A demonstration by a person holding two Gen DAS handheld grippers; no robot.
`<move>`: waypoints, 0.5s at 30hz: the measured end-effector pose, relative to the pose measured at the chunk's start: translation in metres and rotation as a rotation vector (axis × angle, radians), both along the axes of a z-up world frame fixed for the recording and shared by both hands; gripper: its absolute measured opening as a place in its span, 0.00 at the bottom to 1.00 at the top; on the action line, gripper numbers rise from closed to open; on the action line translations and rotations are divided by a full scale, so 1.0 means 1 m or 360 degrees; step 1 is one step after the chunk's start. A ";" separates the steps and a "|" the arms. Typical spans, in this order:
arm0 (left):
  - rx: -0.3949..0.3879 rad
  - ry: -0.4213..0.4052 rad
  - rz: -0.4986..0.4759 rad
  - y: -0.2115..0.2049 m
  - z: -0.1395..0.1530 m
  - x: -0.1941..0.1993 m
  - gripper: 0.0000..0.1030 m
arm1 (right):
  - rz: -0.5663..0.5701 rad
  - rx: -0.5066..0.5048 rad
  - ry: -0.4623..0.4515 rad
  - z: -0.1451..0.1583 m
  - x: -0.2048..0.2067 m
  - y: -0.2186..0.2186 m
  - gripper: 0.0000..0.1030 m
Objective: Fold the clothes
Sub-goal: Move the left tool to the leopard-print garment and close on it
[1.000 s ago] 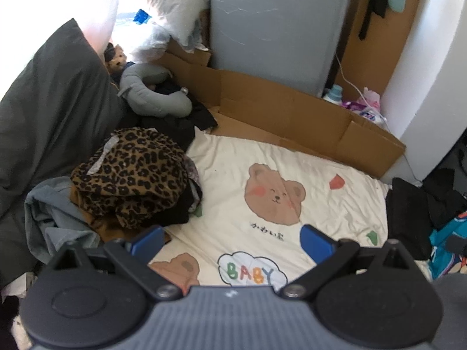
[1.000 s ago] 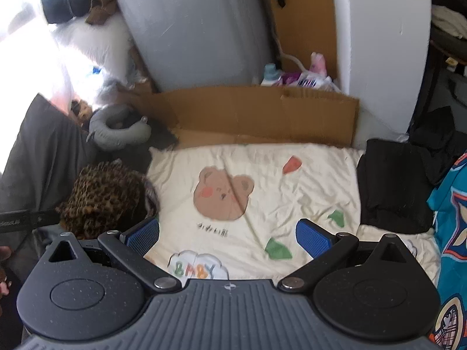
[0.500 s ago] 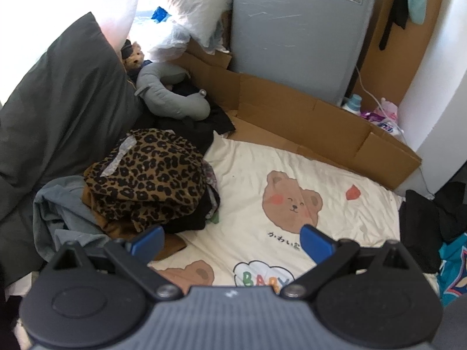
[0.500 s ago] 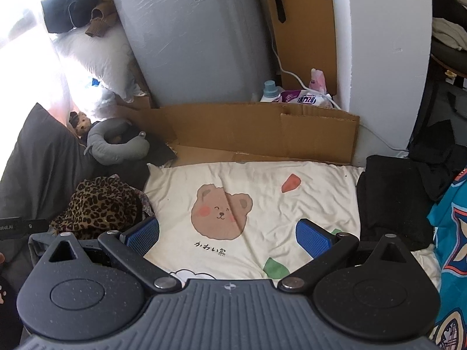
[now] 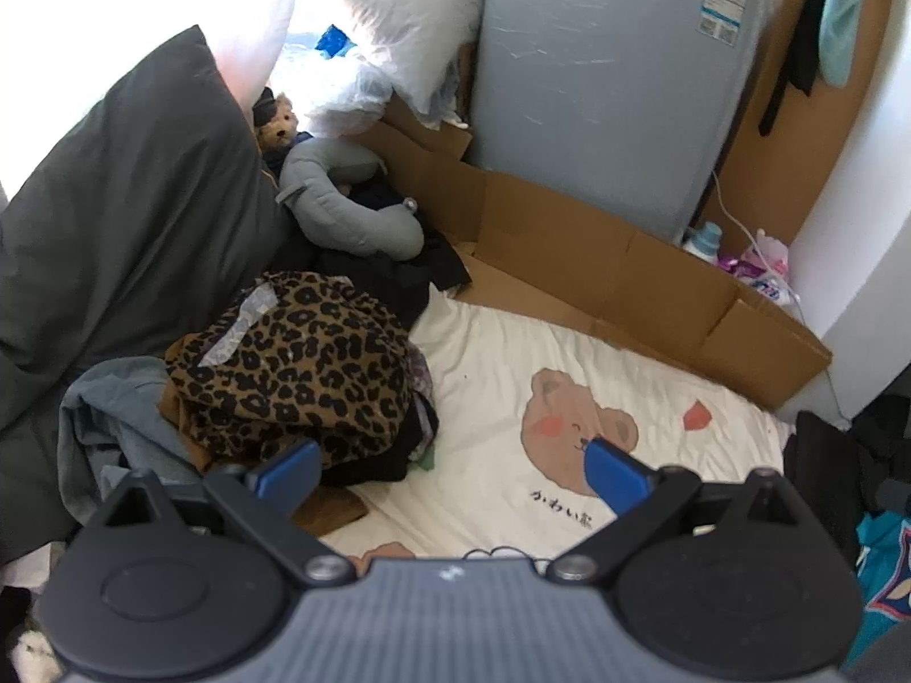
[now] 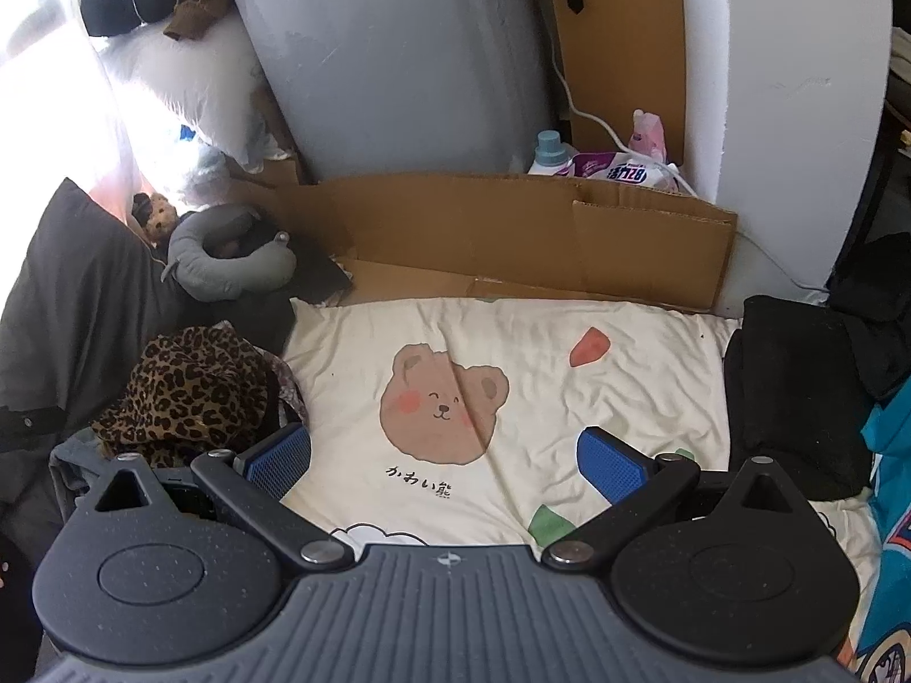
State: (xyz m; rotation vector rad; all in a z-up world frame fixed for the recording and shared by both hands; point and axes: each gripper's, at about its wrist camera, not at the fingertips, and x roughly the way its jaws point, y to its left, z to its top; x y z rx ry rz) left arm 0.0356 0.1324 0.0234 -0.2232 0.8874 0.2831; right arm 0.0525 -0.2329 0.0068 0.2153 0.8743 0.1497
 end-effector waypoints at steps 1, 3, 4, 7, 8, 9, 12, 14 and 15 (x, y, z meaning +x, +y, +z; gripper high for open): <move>-0.0003 -0.0007 0.0009 0.003 -0.001 0.001 0.97 | 0.0005 -0.0003 0.0000 -0.002 0.003 0.001 1.00; -0.0010 -0.0019 0.0033 0.014 -0.003 0.002 0.97 | 0.0020 -0.0011 -0.0017 -0.005 0.007 0.003 1.00; -0.0010 -0.0021 0.0046 0.019 -0.005 0.003 0.97 | 0.0025 -0.0010 -0.0029 -0.006 0.009 0.004 1.00; -0.0006 -0.0012 0.0087 0.035 -0.016 0.005 0.97 | 0.0045 0.0012 -0.0069 -0.012 0.014 0.007 1.00; -0.0005 -0.0007 0.0102 0.041 -0.020 0.006 0.96 | 0.0071 0.0019 -0.0095 -0.014 0.015 0.010 1.00; -0.0011 0.0000 0.0116 0.046 -0.025 0.008 0.93 | 0.0096 0.0025 -0.0121 -0.015 0.016 0.013 1.00; -0.0036 -0.0002 0.0143 0.061 -0.039 0.012 0.92 | 0.0125 0.0035 -0.0233 -0.016 0.016 0.019 1.00; -0.0034 0.0001 0.0171 0.069 -0.048 0.015 0.92 | 0.0133 0.0058 -0.0272 -0.018 0.019 0.020 1.00; -0.0029 -0.0002 0.0189 0.074 -0.053 0.017 0.92 | 0.0133 0.0065 -0.0275 -0.021 0.021 0.020 1.00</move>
